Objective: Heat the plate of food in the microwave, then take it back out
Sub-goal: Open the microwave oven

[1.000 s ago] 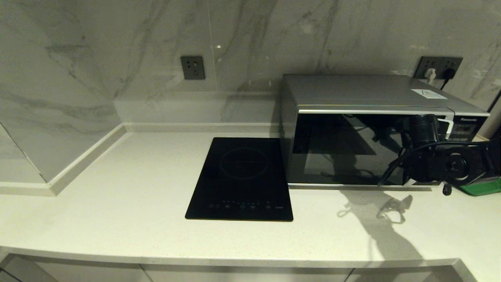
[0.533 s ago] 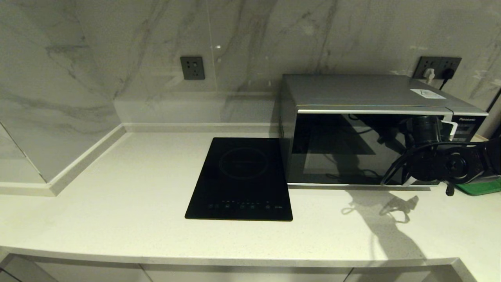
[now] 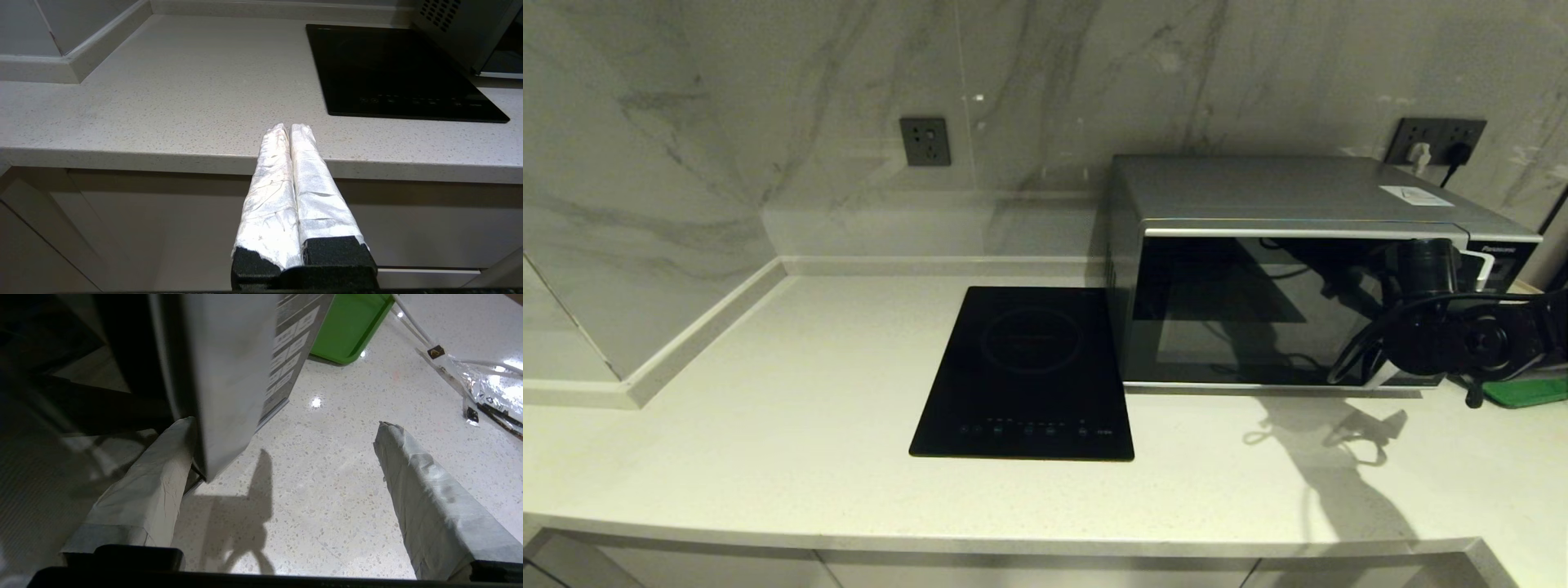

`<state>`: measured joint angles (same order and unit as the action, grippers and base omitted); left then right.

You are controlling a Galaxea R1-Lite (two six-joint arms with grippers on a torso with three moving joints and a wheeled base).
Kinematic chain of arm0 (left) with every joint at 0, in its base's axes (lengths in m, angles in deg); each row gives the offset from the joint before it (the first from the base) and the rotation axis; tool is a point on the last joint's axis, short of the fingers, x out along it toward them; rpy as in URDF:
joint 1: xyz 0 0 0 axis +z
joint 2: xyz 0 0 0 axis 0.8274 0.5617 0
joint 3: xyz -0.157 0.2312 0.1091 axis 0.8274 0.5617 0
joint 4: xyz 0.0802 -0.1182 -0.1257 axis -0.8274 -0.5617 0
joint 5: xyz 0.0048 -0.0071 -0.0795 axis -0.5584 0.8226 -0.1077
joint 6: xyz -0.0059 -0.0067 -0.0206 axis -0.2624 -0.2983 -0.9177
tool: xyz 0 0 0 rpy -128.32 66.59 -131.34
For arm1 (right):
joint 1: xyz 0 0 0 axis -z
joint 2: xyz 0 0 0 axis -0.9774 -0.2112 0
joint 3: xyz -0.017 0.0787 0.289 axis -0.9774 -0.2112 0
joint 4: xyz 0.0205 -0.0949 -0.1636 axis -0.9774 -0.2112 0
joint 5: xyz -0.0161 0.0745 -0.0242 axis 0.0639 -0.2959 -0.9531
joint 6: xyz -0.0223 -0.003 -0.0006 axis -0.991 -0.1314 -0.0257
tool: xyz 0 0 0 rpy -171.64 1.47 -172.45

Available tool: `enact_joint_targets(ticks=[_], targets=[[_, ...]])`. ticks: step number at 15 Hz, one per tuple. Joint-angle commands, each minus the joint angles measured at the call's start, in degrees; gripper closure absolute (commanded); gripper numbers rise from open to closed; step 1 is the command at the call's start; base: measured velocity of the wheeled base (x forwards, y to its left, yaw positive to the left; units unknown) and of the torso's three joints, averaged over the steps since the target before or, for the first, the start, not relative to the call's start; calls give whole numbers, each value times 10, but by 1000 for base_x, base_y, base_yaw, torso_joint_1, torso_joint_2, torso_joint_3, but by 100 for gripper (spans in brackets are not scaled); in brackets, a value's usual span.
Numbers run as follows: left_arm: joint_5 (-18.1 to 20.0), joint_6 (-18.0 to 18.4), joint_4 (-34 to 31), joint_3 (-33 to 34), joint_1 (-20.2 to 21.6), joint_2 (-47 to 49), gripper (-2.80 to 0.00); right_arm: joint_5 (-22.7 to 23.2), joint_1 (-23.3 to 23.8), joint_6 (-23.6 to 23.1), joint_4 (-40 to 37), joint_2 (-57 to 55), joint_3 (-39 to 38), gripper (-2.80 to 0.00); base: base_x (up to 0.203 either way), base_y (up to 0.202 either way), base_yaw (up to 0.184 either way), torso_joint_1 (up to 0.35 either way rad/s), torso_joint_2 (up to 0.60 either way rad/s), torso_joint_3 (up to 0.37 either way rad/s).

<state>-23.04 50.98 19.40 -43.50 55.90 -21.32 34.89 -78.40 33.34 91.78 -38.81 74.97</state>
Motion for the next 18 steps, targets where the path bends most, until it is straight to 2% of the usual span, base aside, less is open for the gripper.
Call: enact_joint_targets(ticks=[1, 3, 8, 10, 18], targets=[[0, -1, 0, 0, 0, 1, 0, -8, 2, 1, 1, 10, 0, -280, 0, 0, 0, 0, 0, 0], [0, 0, 0, 0, 0, 0, 0, -25, 5, 2, 1, 12, 0, -280, 0, 0, 0, 0, 0, 0], [0, -1, 0, 0, 0, 0, 0, -27, 9, 4, 2, 10, -4, -280, 0, 0, 0, 0, 0, 0], [0, 0, 0, 0, 0, 0, 0, -33, 9, 20, 2, 13, -10, -280, 0, 0, 0, 0, 0, 0], [0, -1, 0, 0, 0, 0, 0, -37, 6, 46, 1, 95, -102, -280, 0, 0, 0, 0, 0, 0]])
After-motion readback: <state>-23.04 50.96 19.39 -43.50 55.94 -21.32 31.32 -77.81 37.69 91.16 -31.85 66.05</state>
